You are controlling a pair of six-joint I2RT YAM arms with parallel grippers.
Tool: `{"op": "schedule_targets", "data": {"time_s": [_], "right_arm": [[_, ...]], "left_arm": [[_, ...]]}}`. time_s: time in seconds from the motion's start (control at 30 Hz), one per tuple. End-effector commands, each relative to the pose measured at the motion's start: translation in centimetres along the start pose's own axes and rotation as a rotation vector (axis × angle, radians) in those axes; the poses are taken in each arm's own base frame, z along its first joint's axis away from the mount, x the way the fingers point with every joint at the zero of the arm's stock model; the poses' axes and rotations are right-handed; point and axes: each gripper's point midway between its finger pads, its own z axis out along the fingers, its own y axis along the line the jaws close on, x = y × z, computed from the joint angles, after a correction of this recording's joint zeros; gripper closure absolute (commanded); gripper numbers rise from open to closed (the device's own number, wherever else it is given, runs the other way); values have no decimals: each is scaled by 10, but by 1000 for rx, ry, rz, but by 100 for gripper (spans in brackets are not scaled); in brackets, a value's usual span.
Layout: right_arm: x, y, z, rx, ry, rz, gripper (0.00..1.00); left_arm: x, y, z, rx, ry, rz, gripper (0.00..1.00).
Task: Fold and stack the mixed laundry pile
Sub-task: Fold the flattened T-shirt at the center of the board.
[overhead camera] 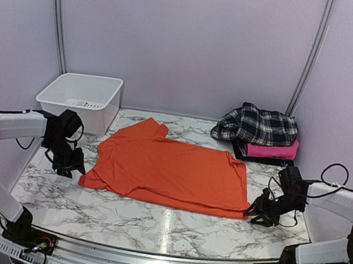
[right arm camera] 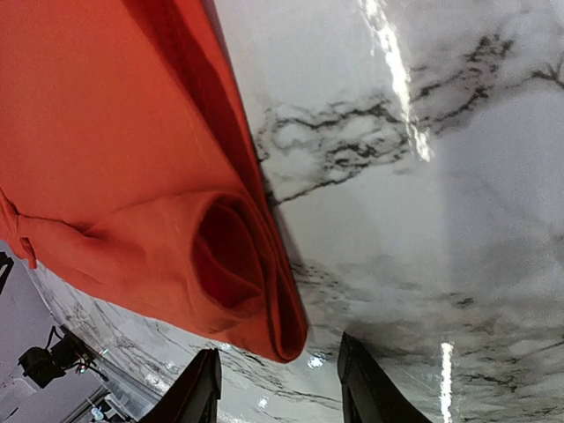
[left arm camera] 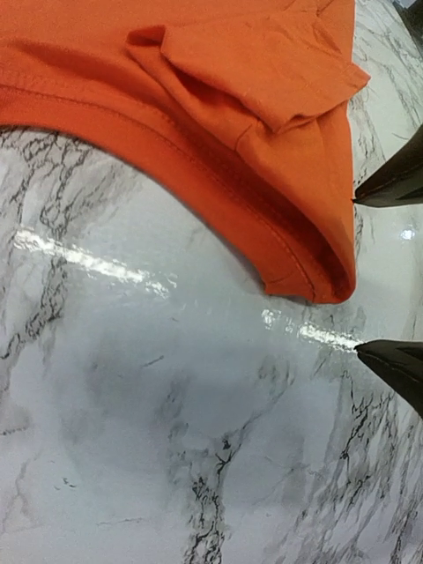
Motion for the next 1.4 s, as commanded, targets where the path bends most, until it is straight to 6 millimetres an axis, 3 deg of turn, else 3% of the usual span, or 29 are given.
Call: {"op": "schedule_targets", "data": {"time_s": [0.0, 0.3, 0.47, 0.63, 0.77, 1.0, 1.07, 1.13, 1.37], "right_arm": [[-7, 0, 7, -9, -14, 1, 56], [0, -3, 19, -11, 29, 2, 60], [10, -5, 17, -4, 52, 4, 54], [20, -10, 9, 11, 40, 8, 53], [21, -16, 14, 25, 40, 20, 55], [2, -16, 20, 52, 6, 7, 75], [0, -17, 20, 62, 3, 6, 87], [-1, -20, 18, 87, 0, 14, 100], [-2, -26, -1, 165, -29, 20, 100]], "left_arm": [[5, 8, 12, -13, 24, 1, 47], [17, 6, 25, 27, 68, 19, 50], [12, 2, 36, 38, 76, 30, 54], [8, -3, 41, 49, 77, 30, 65], [9, -3, 44, 50, 87, 28, 78], [8, -3, 47, 47, 93, 27, 90], [9, -2, 47, 43, 96, 22, 98], [9, 1, 47, 24, 93, 4, 100], [34, 24, 27, -44, 113, -81, 100]]}}
